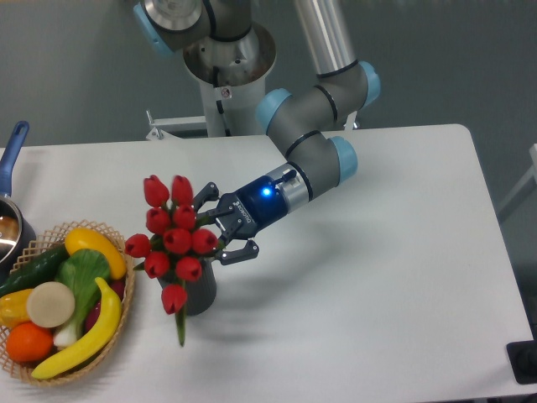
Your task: Insert the flowers into the vase
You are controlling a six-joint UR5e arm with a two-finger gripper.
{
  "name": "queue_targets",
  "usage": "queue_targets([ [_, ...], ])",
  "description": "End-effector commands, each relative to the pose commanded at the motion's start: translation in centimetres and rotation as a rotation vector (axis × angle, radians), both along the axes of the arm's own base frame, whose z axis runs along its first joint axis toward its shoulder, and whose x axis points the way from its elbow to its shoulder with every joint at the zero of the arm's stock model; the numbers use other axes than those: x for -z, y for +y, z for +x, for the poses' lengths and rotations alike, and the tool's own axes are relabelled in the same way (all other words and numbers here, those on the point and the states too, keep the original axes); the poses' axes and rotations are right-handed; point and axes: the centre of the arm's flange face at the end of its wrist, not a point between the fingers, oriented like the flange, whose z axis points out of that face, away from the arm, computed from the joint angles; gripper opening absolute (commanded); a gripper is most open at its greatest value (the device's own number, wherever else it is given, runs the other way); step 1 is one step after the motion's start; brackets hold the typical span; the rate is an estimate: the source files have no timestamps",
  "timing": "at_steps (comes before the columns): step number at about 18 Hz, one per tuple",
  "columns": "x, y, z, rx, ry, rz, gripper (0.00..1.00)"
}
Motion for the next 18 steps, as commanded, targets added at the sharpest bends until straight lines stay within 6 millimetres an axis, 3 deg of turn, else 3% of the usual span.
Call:
queue_targets([
  [2,-0.1,-0.1,-0.1,-0.001,0.003,0.0,0.99],
  [10,-0.1,-1.0,-0.5,-0.006,0.105,-0.129,1.0],
  [14,-3.4,-3.9,-2.0,-0.063,0.26,-0.244,1.0],
  [18,-6.7,-8.1,-5.8,-0.173,0.401,-0.33,1.0],
])
